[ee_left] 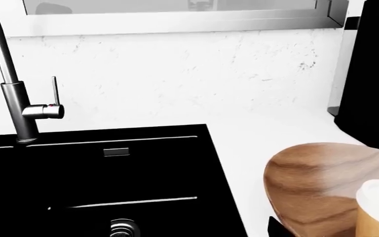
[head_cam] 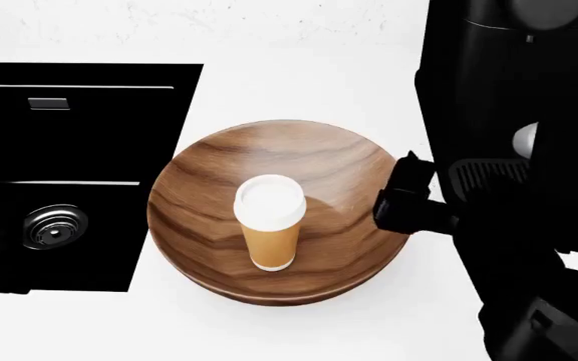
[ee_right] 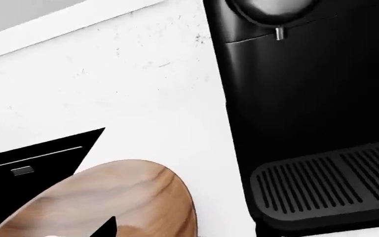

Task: Place the cup inside the bowl on the dining table and move the bowl to any counter.

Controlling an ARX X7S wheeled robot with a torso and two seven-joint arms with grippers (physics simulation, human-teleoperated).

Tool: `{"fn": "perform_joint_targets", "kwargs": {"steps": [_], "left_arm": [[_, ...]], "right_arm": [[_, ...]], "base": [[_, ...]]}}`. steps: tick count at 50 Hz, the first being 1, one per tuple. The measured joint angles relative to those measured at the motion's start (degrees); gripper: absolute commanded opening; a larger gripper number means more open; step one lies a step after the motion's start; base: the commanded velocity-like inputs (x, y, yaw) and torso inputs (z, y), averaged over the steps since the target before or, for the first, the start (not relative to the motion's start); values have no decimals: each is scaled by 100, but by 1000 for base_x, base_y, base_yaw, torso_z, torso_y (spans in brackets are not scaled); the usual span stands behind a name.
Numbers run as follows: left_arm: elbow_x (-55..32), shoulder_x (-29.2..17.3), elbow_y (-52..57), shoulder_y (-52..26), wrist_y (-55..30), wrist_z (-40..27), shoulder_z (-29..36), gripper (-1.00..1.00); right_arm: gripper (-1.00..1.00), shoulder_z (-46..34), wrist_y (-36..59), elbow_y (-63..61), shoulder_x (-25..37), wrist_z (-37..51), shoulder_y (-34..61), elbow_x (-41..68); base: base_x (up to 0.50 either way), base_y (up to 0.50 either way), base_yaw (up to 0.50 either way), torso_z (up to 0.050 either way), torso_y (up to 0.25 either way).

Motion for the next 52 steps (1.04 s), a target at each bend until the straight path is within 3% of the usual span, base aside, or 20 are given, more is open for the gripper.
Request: {"fn": "perform_joint_targets", "kwargs": {"steps": [15, 42, 52], "left_arm": [[-106, -41, 131, -277, -346, -346, 90, 100], [-1288, 92, 98, -2272, -1735, -1284, -18, 100], [-1362, 159, -205, -2900, -1847, -1391, 145, 100]], "right_arm": [[100, -272, -214, -815, 491, -162, -113, -839], [100, 181, 354, -1649, 983, 372, 967, 61], [100, 162, 695, -1601, 1002, 540, 1675, 343]], "base": [[0, 0, 0, 0, 0], [0, 0, 0, 0, 0], [0, 0, 0, 0, 0]]}}
